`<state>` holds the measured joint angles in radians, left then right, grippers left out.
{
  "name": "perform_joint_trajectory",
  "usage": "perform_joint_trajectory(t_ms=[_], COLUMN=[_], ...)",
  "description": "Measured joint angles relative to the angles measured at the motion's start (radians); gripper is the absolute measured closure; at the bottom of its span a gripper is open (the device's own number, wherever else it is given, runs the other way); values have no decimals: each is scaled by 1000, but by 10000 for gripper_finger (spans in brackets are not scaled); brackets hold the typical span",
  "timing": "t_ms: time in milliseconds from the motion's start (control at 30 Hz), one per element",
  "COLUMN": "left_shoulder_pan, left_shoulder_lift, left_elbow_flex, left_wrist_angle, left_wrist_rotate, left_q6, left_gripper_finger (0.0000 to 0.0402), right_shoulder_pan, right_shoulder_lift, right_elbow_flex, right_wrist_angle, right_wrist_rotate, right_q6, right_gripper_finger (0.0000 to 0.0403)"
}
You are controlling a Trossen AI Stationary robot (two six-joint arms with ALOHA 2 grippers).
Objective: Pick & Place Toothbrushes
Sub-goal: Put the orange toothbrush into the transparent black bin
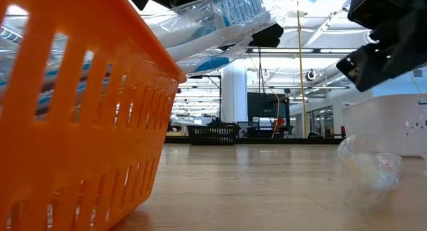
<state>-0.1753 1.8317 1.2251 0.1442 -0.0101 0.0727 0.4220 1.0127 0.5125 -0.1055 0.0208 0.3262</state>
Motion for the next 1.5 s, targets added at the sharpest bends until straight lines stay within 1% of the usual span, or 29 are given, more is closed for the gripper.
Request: perform_joint_trajectory(t_ms=[167,400,500,700,933,1133,1233,1300,1367,1433,1500], left_shoulder_pan=[4,7,7,7,7,7,7,7,7,7,7], left_shoulder_lift=[0,0,0,0,0,0,0,0,0,0,0], left_elbow_flex=[0,0,1,1,1,1,1,1,1,1,1], left_wrist_angle=[1,13,15,14,9,8,8,8,8,8,8], left_wrist_rotate=[0,0,0,0,0,0,0,0,0,0,0], left_q6=[-2,-3,-3,-3,-3,-3,0,0,1,1,1], left_gripper_finger=[245,245,245,245,245,245,245,245,245,245,245], right_shoulder_pan=[81,148,156,156,156,156,156,156,156,156,155], right_shoulder_lift=[118,271,328,437,526,580,605,612,613,613,610], right_elbow_flex=[0,0,0,0,0,0,3,3,3,3,2], right_wrist_angle=[108,244,298,389,490,507,523,527,528,527,525], right_wrist_rotate=[8,101,117,111,110,116,150,161,162,165,166], right_q6=[31,2,-10,-34,-57,-63,-62,-53,-52,-50,-50], right_gripper_finger=[238,238,239,239,239,239,240,250,272,306,347])
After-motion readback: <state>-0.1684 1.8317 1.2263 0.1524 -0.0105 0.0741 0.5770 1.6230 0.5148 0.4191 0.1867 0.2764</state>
